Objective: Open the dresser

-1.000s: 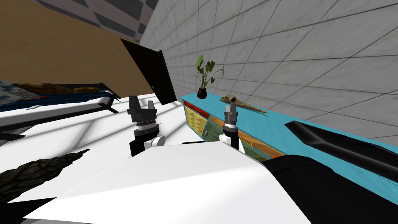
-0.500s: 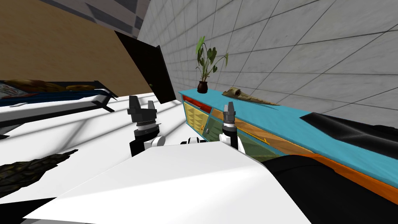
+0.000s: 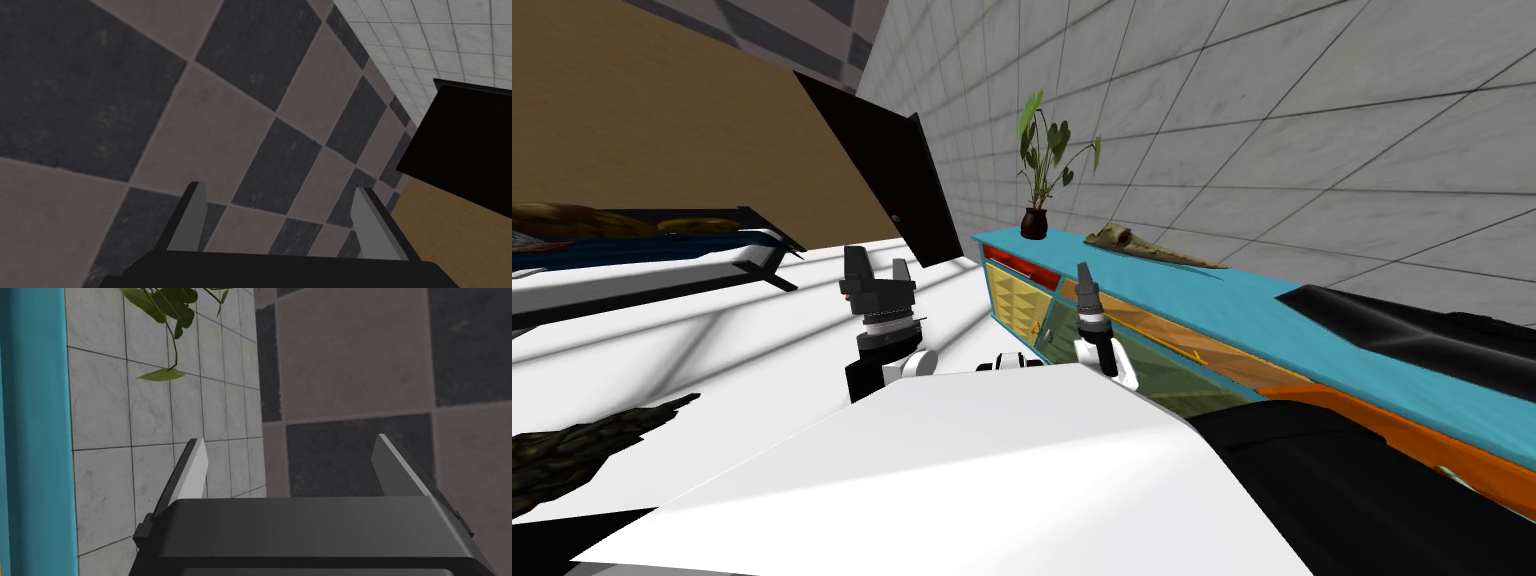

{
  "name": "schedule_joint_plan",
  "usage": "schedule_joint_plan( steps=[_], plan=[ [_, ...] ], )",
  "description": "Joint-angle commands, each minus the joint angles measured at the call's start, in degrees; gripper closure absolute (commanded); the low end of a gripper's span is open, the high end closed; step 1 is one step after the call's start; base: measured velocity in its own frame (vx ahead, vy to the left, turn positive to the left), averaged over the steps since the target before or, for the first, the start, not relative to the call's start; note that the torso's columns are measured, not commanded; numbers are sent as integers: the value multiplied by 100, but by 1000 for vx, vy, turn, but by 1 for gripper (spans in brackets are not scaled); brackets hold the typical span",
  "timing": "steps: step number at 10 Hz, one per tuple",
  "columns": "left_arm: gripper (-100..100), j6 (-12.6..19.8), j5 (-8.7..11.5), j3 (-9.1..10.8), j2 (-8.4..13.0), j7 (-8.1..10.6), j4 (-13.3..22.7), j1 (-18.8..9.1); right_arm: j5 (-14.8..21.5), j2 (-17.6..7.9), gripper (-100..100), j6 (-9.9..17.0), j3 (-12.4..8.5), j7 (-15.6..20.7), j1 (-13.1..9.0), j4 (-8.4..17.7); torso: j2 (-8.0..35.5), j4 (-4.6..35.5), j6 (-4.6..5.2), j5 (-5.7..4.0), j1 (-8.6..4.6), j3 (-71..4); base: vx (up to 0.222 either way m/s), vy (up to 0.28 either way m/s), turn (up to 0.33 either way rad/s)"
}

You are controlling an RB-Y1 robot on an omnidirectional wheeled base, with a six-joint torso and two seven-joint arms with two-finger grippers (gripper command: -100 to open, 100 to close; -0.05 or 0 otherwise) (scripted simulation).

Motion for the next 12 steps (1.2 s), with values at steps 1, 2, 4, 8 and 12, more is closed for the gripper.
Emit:
schedule_joint_plan(
  steps=[1, 2, 4, 8, 12],
  plan=[
    [0, 0, 0, 0, 0, 0, 0, 0, 447, -344, -100, -68, 174, 267, -371, 282, -1, -1, 0, 1, 4, -1, -3, 93, -65],
    [0, 0, 0, 0, 0, 0, 0, 0, 602, -490, -100, -93, 240, 372, -525, 392, 0, 0, 0, 1, 4, -1, 0, 83, -66],
    [0, 0, 0, 0, 0, 0, 0, 0, 847, -640, -100, -120, 310, 482, -686, 507, 1, 0, 0, -3, -11, 0, 0, 56, -37],
    [0, 0, 0, 0, 0, 0, 0, 0, 1439, -1105, -100, -203, 533, 833, -1201, 879, -2, -1, 0, 0, -2, -2, -3, 69, -64],
    [0, 0, 0, 0, 0, 0, 0, 0, 2090, -1594, -100, -285, 770, 1203, -1756, 1302, 2, 1, 0, -3, -10, 1, -3, 80, -62]
  ],
)
